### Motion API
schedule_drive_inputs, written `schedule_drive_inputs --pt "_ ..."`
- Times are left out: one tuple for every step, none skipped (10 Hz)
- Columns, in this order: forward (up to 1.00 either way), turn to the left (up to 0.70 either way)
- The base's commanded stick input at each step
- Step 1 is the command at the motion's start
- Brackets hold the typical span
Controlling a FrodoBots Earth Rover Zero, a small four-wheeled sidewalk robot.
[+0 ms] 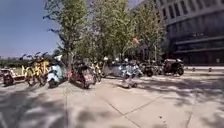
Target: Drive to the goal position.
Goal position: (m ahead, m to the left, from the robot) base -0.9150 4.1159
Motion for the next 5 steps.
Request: schedule_drive_inputs --pt "0.0 0.7" --pt "0.0 0.7" --pt "0.0 0.7" --pt "0.0 0.7" --pt "0.0 0.7"
